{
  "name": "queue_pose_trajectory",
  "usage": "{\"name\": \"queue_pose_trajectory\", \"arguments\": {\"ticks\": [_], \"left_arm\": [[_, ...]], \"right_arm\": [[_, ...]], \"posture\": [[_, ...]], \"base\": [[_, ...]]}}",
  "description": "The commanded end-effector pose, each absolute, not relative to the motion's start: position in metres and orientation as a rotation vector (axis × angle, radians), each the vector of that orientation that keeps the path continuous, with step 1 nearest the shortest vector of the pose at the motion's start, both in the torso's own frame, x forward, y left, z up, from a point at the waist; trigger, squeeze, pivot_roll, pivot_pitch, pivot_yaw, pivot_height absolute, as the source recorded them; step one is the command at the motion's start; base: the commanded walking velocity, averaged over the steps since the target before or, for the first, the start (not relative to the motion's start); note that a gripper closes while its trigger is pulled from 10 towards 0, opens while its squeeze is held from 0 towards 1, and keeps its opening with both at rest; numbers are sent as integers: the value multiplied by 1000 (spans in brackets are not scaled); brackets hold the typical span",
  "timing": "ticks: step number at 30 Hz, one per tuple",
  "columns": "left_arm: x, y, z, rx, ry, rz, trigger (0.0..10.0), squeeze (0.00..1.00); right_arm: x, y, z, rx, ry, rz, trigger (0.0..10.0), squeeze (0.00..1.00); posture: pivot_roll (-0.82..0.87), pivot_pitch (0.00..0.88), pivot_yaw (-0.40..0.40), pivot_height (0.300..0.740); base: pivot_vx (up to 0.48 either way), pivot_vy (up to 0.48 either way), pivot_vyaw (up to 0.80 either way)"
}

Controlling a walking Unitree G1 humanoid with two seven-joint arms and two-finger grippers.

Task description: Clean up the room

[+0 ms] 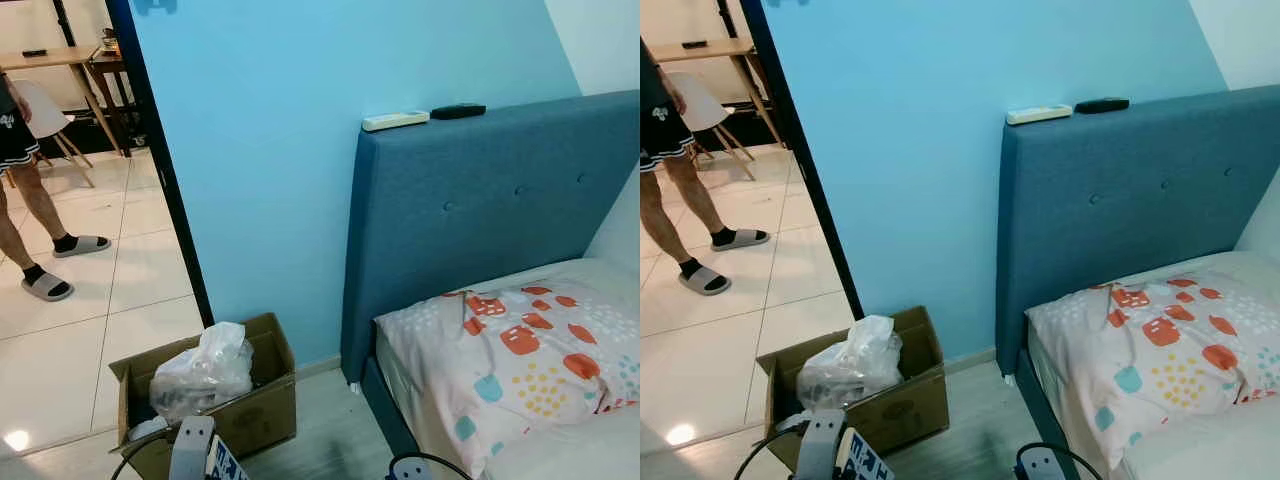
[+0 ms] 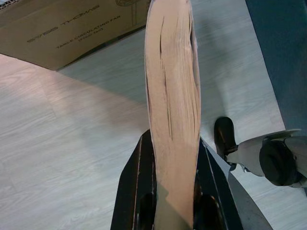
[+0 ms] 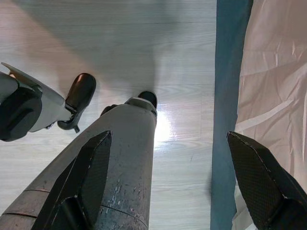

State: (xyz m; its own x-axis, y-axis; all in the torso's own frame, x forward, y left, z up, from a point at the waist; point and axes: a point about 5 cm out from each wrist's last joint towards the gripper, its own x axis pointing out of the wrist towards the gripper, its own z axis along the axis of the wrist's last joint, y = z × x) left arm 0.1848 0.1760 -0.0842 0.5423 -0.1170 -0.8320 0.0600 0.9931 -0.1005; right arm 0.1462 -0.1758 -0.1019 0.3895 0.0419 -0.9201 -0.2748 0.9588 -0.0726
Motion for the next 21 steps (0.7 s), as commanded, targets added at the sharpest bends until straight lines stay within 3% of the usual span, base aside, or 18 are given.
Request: {"name": "queue_pose_trajectory", "arguments": {"ticks": [1,21], "left_arm": [[179,176,-87,-62,1024,-105,10000,0],[177,174,-88,-47,1041,-112,10000,0]], "right_arm": [[140,-176,-104,-236,1187,210,10000,0],[137,-178,-105,-233,1195,202,10000,0]], "posture": [[21,0,-3,740],[18,0,3,740]], "base": [[0,0,0],[0,0,0]]}}
